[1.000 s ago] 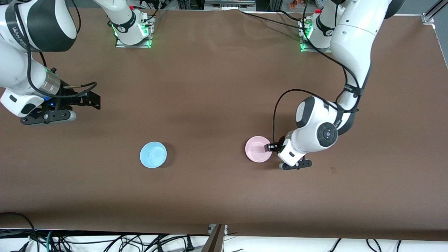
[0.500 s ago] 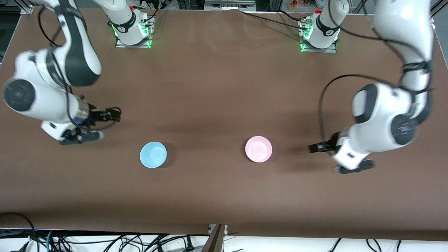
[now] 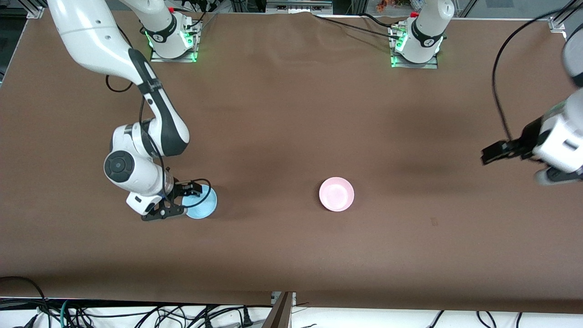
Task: Stack pink and blue bowls on white bowl
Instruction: 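Lift the left gripper away while the right gripper reaches the blue bowl, then grasp the light blue bowl rim with the right gripper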
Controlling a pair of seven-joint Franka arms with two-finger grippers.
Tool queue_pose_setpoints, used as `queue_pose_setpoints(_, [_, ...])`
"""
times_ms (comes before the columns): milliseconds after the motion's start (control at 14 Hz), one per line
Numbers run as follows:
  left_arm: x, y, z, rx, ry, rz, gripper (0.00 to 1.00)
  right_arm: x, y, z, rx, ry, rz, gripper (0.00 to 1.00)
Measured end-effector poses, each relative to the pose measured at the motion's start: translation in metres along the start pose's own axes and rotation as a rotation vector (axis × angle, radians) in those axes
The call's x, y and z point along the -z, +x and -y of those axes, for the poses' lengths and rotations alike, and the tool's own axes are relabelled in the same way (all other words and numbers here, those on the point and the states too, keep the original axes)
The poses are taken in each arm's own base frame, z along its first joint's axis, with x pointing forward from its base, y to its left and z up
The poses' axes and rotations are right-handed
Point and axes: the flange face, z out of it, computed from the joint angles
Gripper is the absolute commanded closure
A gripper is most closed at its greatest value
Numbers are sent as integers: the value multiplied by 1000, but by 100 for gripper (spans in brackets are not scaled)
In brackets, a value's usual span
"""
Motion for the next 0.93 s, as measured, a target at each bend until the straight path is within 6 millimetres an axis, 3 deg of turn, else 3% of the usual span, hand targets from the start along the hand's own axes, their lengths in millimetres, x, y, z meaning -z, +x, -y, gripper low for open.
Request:
queue_pose_setpoints(143, [15, -12, 10, -18, 3, 14, 0, -1, 9, -6, -8, -2, -15, 13])
queue_pose_setpoints(357, [12, -13, 19, -81, 4, 30, 0, -14, 11, -9, -12, -2, -3, 56])
queue_pose_setpoints(571, [6, -12, 15, -102, 5, 41, 0, -24, 9, -8, -22, -1, 11, 100])
queue_pose_setpoints(786, [5, -13, 11, -108, 5, 43, 0, -25, 8, -3, -57, 3, 27, 100])
queue_pose_setpoints(929, [4, -12, 11, -108, 5, 44, 0, -19, 8, 19, -128, 11, 55, 100])
